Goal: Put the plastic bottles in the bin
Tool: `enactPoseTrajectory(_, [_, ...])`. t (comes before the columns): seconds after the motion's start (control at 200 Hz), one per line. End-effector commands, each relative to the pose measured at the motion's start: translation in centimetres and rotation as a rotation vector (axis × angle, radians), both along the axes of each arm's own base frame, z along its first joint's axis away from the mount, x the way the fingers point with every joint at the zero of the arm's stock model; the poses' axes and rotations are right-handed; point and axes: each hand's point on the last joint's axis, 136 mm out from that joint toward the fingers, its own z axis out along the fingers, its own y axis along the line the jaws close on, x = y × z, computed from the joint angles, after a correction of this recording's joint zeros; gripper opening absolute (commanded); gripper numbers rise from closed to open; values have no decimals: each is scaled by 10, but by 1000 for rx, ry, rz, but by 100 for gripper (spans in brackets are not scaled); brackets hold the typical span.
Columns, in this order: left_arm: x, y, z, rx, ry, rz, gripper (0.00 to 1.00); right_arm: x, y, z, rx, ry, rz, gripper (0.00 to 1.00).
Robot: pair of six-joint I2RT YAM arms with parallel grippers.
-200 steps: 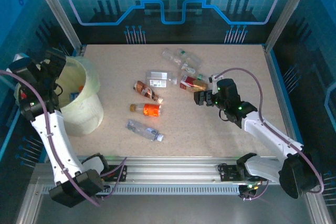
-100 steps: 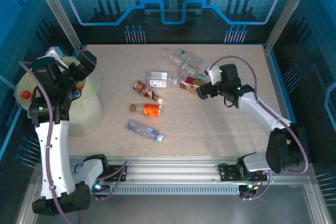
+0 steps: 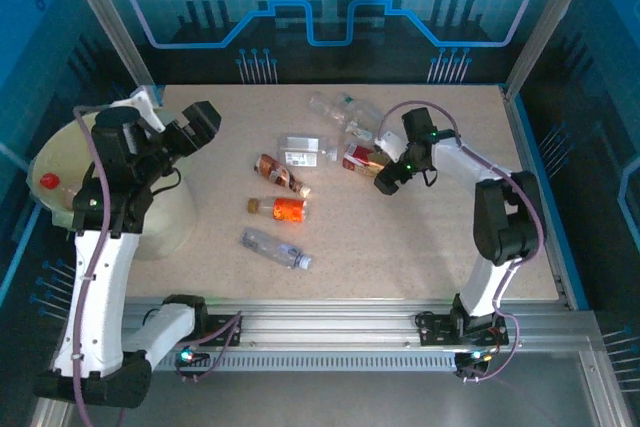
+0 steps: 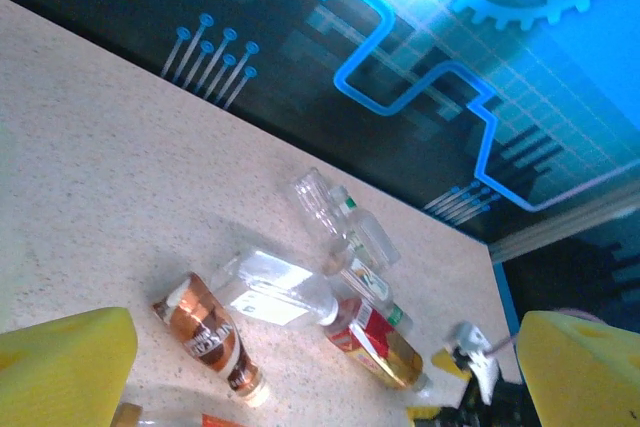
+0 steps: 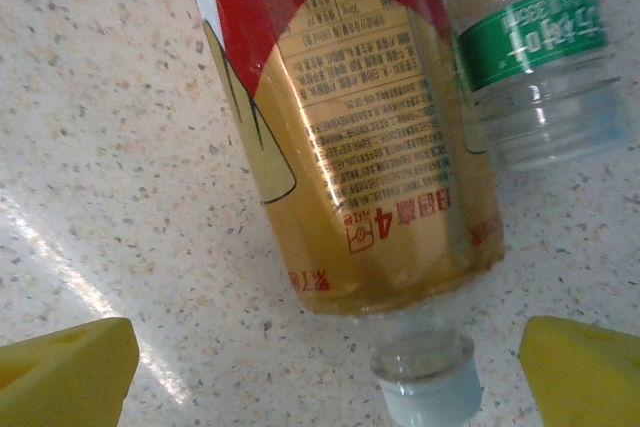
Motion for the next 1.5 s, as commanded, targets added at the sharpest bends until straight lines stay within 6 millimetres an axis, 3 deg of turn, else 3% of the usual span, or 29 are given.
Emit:
enactPoseTrajectory(0.0, [8, -11, 3, 43, -30, -33, 99, 1, -4, -9, -28, 59, 37, 97])
enactPoseTrajectory(0.2, [14, -30, 1, 56, -59, -91, 99, 12, -7, -31, -74, 81, 30, 95])
enactPoseTrajectory(0.415, [18, -36, -1, 37, -58, -98, 99, 9, 9, -51, -68, 135, 89, 92])
enactPoseTrajectory(0.595, [22, -53, -10, 42, -47, -152, 99, 7, 10, -59, -97, 134, 65, 80])
enactPoseTrajectory(0.78, [29, -74, -19, 63, -33, -182, 99, 2, 13, -45, -79, 92, 25, 66])
enactPoseTrajectory(1.02, [44, -120, -39, 72, -5, -265, 99, -17, 24, -12, -22, 14, -63, 59])
enactPoseTrajectory(1.21, [50, -154, -57, 107, 44, -338, 99, -39, 42, 19, 134, -36, -148, 58])
enactPoseTrajectory(1.496, [50, -183, -77, 25, 111, -427, 99, -77, 81, 58, 495, 20, -200, 57])
